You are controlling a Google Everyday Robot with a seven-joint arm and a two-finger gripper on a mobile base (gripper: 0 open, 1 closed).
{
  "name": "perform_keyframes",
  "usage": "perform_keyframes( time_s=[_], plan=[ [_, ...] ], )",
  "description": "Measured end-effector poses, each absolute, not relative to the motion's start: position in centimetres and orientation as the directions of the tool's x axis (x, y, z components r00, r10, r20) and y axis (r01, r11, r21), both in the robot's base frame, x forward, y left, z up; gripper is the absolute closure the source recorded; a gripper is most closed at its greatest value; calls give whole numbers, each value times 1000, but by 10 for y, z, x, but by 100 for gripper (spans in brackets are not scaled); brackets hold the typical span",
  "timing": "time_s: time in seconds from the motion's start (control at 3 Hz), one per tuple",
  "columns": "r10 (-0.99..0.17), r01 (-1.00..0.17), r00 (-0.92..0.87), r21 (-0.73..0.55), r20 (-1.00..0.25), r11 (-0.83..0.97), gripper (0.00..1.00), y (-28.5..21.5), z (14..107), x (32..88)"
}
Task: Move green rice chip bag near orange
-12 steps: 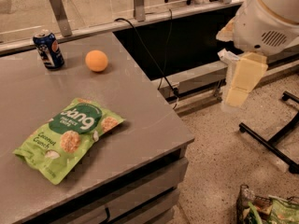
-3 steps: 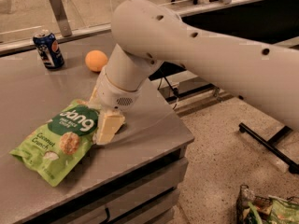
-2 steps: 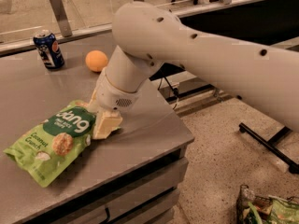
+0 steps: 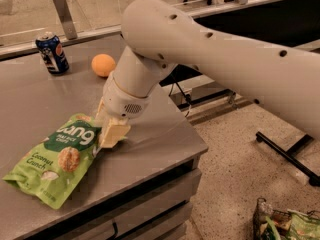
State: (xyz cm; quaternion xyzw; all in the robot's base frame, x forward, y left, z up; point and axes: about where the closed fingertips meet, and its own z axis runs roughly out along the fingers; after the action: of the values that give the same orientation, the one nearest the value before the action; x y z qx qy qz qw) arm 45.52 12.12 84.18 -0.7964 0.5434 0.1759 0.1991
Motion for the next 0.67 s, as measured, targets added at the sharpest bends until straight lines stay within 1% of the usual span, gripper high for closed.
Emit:
perform_keyframes(
  time_s=[0.67],
  plan=[
    [-801,-939,338,-124,-494,-320,100,119,843,456]
  ],
)
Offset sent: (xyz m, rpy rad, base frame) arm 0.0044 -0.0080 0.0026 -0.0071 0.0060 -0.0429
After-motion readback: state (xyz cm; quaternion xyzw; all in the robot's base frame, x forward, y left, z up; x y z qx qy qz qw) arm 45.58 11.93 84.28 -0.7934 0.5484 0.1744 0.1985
